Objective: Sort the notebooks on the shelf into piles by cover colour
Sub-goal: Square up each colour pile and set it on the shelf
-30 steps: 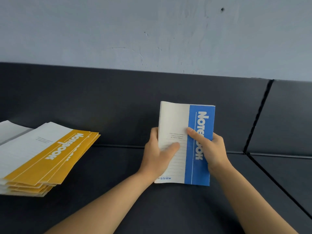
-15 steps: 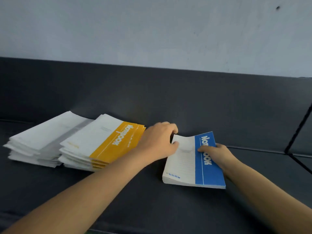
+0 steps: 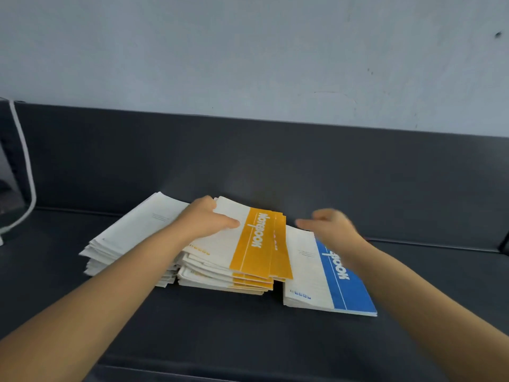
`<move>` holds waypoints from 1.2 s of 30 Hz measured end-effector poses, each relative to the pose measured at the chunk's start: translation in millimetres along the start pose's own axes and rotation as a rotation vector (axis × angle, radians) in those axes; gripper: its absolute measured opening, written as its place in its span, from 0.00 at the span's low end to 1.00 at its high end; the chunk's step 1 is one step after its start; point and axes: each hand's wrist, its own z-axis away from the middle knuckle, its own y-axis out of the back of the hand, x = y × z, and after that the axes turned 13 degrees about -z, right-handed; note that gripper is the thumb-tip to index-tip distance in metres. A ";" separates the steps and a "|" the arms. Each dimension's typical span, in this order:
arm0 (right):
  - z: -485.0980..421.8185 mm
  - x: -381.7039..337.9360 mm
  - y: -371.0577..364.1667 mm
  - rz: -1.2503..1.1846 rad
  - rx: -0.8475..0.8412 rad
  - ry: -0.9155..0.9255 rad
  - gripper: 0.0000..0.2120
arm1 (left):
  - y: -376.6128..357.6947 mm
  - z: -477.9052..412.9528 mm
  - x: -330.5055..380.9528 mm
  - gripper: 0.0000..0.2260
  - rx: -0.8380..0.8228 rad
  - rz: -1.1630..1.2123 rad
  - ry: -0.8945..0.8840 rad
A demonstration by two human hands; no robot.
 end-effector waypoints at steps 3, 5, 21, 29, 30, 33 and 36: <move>2.0 -15.4 -41.5 -0.267 -0.252 -0.258 0.31 | -1.2 -5.2 -12.5 0.32 -0.063 0.084 0.010; 0.2 -21.6 -52.7 -0.350 -0.243 -0.306 0.32 | -0.6 -6.2 -16.5 0.27 -0.089 0.142 0.022; 9.9 -38.2 -79.9 -0.337 -0.179 -0.494 0.44 | 10.7 -11.1 -44.1 0.22 -0.186 0.273 -0.146; 3.4 -37.8 -69.8 -0.349 -0.216 -0.561 0.42 | 6.2 -9.4 -44.6 0.23 -0.212 0.294 -0.146; 3.9 -37.0 -69.3 -0.338 -0.228 -0.576 0.43 | 6.1 -9.7 -45.0 0.24 -0.216 0.296 -0.145; 3.7 -35.7 -71.5 -0.307 -0.263 -0.586 0.39 | 5.1 -9.4 -45.8 0.24 -0.210 0.294 -0.138; 3.0 -34.0 -72.1 -0.359 -0.223 -0.594 0.39 | 5.3 -10.5 -47.8 0.24 -0.208 0.306 -0.134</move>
